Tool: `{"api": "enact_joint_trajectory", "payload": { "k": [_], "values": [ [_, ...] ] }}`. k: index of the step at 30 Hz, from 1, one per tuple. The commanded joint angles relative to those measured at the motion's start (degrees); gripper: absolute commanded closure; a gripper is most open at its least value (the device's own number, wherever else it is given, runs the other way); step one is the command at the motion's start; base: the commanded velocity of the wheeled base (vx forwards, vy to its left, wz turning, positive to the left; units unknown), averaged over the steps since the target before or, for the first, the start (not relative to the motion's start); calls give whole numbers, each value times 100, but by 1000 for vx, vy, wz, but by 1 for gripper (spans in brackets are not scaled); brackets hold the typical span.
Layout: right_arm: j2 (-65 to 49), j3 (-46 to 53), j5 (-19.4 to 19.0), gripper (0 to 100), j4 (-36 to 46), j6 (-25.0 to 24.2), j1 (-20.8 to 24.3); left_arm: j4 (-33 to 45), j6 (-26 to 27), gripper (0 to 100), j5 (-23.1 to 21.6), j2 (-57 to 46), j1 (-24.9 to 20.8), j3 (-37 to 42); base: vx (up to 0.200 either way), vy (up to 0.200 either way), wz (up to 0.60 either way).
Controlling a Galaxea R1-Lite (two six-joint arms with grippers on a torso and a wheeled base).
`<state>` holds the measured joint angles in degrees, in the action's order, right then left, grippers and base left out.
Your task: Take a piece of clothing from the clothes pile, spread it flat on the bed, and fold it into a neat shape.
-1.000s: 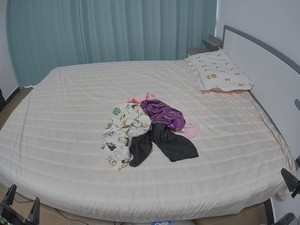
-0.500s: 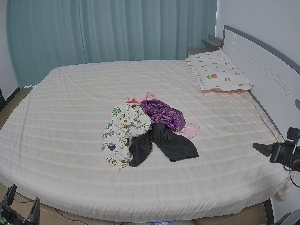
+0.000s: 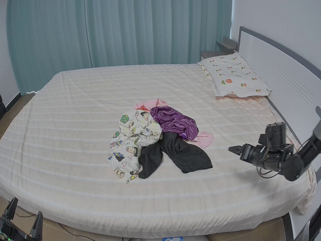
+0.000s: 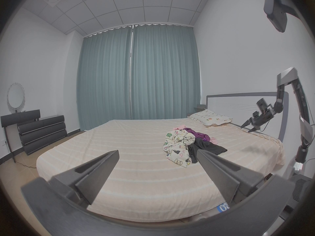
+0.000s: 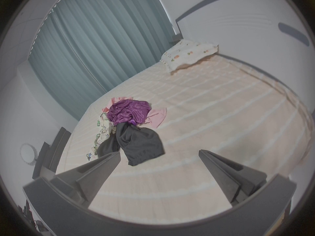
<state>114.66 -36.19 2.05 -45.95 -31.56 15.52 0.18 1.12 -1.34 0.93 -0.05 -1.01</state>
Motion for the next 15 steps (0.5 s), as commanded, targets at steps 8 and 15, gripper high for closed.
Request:
{"api": "enact_joint_trajectory", "payload": {
  "k": [8,15],
  "values": [
    [2561,-1944,191,0,-398,-500,830,-1,2,0,-7,-49,-4,92,0,0,0],
    [3097,-2700,208,0,-81,-500,821,-1,-7,0,-7,-40,5,92,0,0,0]
  ]
}}
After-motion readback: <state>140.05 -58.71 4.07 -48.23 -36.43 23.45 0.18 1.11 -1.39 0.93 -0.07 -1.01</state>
